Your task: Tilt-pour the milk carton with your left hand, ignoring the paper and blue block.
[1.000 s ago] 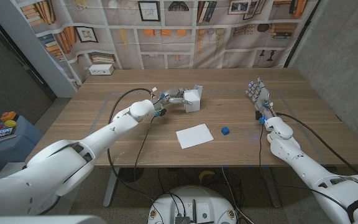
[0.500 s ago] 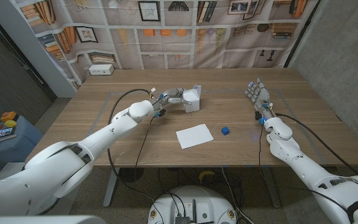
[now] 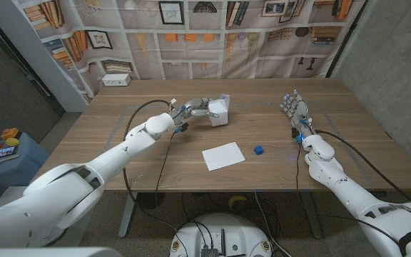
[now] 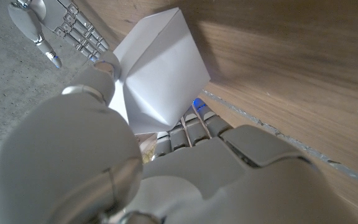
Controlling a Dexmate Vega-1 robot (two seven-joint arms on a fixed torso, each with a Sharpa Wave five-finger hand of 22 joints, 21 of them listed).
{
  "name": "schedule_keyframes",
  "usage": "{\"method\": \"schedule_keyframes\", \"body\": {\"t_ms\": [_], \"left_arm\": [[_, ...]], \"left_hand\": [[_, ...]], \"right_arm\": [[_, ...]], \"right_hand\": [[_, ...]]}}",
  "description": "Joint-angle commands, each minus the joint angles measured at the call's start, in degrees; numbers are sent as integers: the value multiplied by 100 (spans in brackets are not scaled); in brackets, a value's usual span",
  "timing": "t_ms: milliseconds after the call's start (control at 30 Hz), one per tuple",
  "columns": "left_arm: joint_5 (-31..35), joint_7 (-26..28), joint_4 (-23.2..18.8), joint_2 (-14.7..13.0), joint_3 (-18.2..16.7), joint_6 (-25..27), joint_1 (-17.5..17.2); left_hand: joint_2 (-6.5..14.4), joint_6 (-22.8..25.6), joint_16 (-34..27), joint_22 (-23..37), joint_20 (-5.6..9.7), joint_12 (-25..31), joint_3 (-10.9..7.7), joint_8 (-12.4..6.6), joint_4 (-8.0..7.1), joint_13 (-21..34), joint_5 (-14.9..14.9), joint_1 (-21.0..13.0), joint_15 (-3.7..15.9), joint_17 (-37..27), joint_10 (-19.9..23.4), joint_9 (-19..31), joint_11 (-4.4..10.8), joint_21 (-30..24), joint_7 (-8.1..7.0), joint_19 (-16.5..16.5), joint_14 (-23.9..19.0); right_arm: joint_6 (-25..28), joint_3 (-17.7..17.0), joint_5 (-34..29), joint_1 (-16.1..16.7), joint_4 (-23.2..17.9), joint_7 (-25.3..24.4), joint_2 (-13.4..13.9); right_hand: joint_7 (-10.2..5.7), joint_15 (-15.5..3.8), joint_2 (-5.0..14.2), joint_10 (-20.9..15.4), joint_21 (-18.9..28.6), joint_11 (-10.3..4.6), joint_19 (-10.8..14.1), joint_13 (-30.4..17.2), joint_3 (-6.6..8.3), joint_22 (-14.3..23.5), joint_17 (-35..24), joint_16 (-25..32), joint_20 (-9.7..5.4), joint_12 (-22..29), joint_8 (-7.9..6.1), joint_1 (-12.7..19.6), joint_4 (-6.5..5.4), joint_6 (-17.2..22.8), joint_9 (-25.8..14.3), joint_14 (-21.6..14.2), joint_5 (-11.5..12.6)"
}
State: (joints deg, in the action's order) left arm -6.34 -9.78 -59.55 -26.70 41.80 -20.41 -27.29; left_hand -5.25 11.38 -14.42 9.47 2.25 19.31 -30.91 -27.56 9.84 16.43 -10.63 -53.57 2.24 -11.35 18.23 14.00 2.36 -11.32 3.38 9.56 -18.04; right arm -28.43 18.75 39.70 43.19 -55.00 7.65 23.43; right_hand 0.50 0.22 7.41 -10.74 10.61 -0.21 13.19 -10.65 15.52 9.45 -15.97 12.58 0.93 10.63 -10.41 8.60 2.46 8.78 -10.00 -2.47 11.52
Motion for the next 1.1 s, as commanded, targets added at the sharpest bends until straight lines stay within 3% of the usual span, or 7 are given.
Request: {"method": "schedule_keyframes", "body": {"t_ms": [33, 300, 1100], "left_arm": [[-14, -306, -459, -276, -33, 425, 16], [-14, -654, -894, -544, -22, 949, 99], [455, -1284, -1920, -1177, 67, 1840, 491]], "left_hand": [[60, -19, -27, 30, 133, 17, 43, -38, -19, 49, -33, -30, 247, -18, 11, 37, -55, -26, 16, 32, -46], [101, -58, -18, 32, 118, 11, 80, -57, -35, 86, -41, -26, 205, -27, -24, 53, -68, 1, 35, -11, -18], [179, -178, 2, 35, 103, -2, 189, -101, -53, 185, -63, 2, 171, -41, -96, 91, -82, 30, 30, -57, 38]], "right_arm": [[20, 33, -63, 26, -109, -36, 34], [10, 44, -95, 25, -148, -48, 57], [-145, 79, -70, -184, 253, 127, -123]], "right_hand": [[-41, 42, 6, 2, 28, -19, 31, -11, 19, 16, 4, 19, 6, 38, -34, 4, 28, 13, -7, -11, 4], [-26, -55, 1, -4, 26, -14, 39, -11, 28, 15, 13, 22, -128, 40, -41, 8, 48, 35, -7, -15, 4], [-22, -25, 12, -8, 21, -14, 44, -10, 44, 12, 24, 29, -144, 40, -39, 3, 65, 46, -7, -19, 3]]}}
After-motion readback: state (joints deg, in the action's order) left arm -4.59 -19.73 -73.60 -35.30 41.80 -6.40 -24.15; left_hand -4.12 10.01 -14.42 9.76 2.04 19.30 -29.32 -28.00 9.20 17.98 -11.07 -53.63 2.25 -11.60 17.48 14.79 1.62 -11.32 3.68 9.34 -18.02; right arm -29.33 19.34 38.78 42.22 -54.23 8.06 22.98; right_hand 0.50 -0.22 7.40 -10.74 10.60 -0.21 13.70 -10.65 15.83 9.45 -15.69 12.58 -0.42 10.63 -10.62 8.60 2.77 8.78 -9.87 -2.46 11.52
